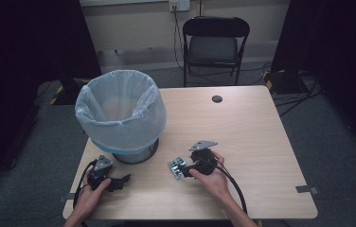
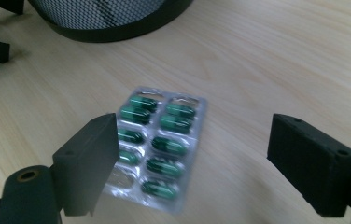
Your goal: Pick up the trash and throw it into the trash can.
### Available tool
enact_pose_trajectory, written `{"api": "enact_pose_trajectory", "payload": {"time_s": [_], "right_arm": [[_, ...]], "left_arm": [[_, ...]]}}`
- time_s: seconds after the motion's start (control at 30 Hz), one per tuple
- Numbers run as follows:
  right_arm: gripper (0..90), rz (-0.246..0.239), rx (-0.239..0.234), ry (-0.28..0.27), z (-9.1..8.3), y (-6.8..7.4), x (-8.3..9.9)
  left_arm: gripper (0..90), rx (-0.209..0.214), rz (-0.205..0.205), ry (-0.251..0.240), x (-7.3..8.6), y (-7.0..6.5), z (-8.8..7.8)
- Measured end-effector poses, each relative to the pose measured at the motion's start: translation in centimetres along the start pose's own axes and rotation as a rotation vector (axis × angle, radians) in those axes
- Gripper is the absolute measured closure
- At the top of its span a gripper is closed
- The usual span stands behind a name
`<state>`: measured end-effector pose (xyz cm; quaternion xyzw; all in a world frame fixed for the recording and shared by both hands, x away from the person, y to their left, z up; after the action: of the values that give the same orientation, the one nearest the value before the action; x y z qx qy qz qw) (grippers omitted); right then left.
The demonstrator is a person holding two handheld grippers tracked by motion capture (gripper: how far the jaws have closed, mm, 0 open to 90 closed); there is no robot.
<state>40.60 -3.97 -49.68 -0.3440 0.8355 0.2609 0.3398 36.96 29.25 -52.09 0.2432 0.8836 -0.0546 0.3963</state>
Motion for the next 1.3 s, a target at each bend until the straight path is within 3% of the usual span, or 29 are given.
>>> {"api": "enact_pose_trajectory", "payload": {"time_s": [0.23, 0.4, 0.53, 0.7, 0.93, 1.3], "right_arm": [[14.4, -0.011, -0.029, 0.037, 2.6, 1.2, 0.0], [17.6, -0.049, -0.006, 0.060, 3.4, 1.5, 0.1], [20.5, -0.066, 0.009, 0.064, 3.4, 1.6, 0.1], [33.2, -0.092, 0.042, 0.062, 3.3, 1.5, 0.1], [33.4, -0.086, 0.029, 0.061, 3.2, 1.4, 0.1], [33.7, -0.049, -0.031, 0.043, 2.8, 0.9, -0.2]], "left_arm": [[9.7, 0.000, 0.000, 0.000, 0.0, 0.0, 0.0], [9.7, 0.000, 0.000, 0.000, 0.0, 0.0, 0.0], [9.6, 0.001, 0.001, 0.000, 0.0, 0.0, 0.0], [9.6, 0.000, 0.001, 0.000, 0.0, 0.0, 0.0], [9.6, -0.001, 0.001, 0.000, 0.0, 0.0, 0.0], [9.6, -0.001, 0.001, 0.000, 0.0, 0.0, 0.0]]}}
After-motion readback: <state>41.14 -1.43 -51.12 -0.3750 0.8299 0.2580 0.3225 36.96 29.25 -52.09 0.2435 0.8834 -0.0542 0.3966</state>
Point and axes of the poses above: each handheld gripper's, and its own axes: z roughly forward along the jaws, x roughly out of its underside, y roughly to its left, the point moved 3 cm from there along z, roughly forward along the jaws, and after that the axes turned 8 degrees about -x, right-handed, at the moved point
